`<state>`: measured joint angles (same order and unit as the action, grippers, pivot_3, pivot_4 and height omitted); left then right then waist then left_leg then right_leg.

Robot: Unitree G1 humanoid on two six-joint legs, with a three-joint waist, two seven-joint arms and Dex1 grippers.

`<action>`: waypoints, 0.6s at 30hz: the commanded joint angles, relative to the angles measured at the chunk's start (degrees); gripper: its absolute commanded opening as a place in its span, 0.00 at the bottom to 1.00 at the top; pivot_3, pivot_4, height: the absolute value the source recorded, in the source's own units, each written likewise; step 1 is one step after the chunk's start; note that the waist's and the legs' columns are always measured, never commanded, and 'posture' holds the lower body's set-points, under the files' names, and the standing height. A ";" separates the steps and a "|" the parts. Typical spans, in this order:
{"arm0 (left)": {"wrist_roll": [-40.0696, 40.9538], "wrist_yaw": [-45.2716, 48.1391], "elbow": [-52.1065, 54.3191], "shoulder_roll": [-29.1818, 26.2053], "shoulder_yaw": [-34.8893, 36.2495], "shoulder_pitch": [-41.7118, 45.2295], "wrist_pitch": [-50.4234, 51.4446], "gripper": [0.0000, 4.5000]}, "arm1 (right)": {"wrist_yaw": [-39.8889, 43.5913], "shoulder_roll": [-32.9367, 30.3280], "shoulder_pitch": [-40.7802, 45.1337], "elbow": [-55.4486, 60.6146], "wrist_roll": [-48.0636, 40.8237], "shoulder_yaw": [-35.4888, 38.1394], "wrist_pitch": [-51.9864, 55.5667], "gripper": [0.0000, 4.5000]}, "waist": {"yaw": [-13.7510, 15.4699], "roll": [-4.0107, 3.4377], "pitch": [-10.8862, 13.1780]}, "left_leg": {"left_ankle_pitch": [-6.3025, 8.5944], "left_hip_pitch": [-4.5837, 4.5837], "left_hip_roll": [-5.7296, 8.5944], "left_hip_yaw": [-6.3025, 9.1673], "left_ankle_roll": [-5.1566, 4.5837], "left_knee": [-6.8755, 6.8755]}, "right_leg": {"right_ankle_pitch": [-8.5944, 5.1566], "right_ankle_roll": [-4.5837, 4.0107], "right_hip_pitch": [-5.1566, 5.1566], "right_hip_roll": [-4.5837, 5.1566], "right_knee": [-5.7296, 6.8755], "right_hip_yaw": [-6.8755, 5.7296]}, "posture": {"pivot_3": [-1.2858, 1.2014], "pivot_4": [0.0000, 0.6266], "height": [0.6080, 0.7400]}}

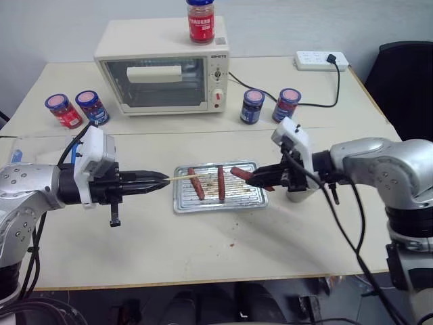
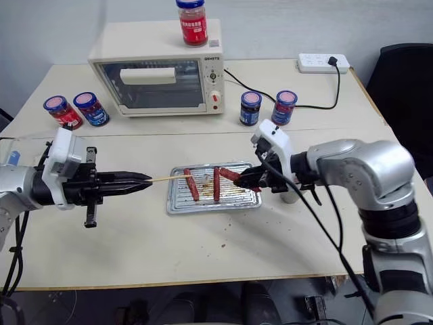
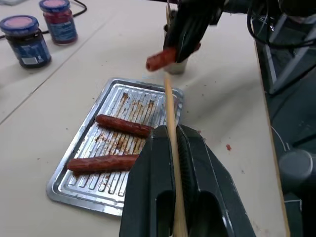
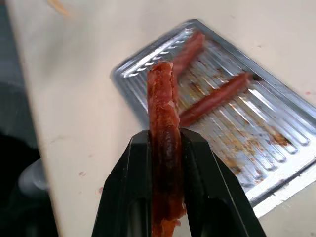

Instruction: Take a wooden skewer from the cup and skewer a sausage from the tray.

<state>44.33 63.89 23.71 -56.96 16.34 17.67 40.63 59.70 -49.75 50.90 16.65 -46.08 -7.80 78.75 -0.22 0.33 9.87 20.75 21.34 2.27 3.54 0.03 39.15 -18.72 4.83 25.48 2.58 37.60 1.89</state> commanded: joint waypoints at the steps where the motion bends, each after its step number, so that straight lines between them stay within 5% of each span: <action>1: 2.40 4.03 0.00 -1.74 -0.50 2.41 -0.23 0.00 | 11.40 -5.85 3.71 0.31 -3.03 -1.05 -2.64 0.18 | 0.04 0.00 0.00 | 0.01 0.00 0.00 0.00 -0.01 0.00 | 0.00 0.00 0.00 0.01 0.02 0.00 | 0.52 0.24 1.00; 5: 2.93 6.04 0.66 -1.35 -3.53 5.66 -0.35 0.00 | 19.74 -10.05 4.52 1.30 -4.64 -2.58 -4.38 0.18 | 0.10 0.00 0.00 | 0.01 -0.01 -0.01 0.00 -0.01 0.01 | 0.00 0.00 -0.02 0.01 0.01 -0.01 | 0.52 0.24 1.00; 18: 2.71 6.00 -0.35 1.47 -8.78 12.40 -0.47 0.00 | 20.63 -9.26 4.91 1.95 -5.82 -2.62 -3.14 0.18 | 0.20 0.00 0.01 | 0.00 0.00 -0.01 -0.01 0.00 0.05 | 0.00 0.00 0.02 0.00 0.08 0.00 | 0.52 0.24 1.00</action>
<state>46.81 70.15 23.49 -55.85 7.47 29.02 40.67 80.34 -58.73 54.81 17.27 -50.86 -11.32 75.34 -0.03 0.34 9.88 20.75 21.34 2.27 3.53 0.03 39.20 -18.72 4.83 25.50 2.58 37.68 1.89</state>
